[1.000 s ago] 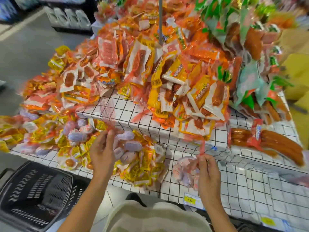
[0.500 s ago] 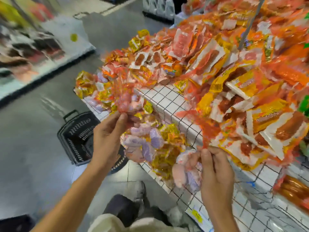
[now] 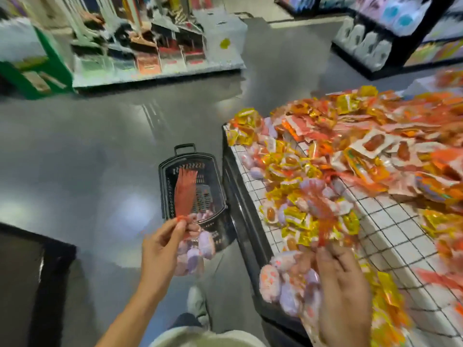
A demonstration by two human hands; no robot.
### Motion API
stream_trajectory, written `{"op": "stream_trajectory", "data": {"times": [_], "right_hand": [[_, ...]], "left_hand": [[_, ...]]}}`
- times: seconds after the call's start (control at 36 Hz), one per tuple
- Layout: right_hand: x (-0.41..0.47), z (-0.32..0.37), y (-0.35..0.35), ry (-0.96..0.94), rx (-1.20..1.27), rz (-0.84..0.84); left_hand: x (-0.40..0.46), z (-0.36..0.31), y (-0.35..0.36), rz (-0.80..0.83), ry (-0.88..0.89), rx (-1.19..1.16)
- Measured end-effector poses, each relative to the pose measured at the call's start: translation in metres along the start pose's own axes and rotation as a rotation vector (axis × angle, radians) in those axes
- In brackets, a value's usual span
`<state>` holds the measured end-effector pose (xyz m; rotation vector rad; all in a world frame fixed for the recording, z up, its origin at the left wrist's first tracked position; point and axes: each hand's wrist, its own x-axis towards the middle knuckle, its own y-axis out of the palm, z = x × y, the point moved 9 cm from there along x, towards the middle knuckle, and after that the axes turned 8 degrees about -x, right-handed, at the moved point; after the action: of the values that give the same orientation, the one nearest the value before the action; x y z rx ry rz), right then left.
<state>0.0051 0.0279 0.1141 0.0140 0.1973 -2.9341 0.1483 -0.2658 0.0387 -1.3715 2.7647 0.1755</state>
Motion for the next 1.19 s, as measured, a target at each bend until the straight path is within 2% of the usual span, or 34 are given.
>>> {"op": "stream_trajectory", "data": {"times": [0.25,0.44,0.67,0.81,0.89,1.0,1.11,1.19], "right_hand": [[0.047,-0.041,0.166,0.038,-0.196,0.186],[0.095,-0.067,0.255,0.08,-0.253,0.335],[0.166,-0.126,0.327,0.271,-0.172,0.395],[0.216,-0.175,0.372,0.413,-0.195,0.426],[0.242,-0.204,0.4,0.404,-0.309,0.487],[0.272,-0.254,0.437,0.45,-0.355,0.533],[0.303,-0.315,0.46,0.474,-0.442,0.377],[0.316,-0.371,0.483,0.528,-0.458,0.376]], "left_hand": [[0.081,0.03,-0.128,-0.204,-0.136,-0.031],[0.138,0.052,-0.17,-0.303,-0.144,0.034],[0.212,0.085,-0.168,-0.411,-0.22,0.087],[0.258,0.119,-0.154,-0.481,-0.336,0.046],[0.289,0.148,-0.142,-0.499,-0.401,0.041],[0.329,0.204,-0.128,-0.479,-0.474,0.06],[0.367,0.279,-0.123,-0.48,-0.542,0.083],[0.395,0.345,-0.126,-0.49,-0.566,0.108]]}}
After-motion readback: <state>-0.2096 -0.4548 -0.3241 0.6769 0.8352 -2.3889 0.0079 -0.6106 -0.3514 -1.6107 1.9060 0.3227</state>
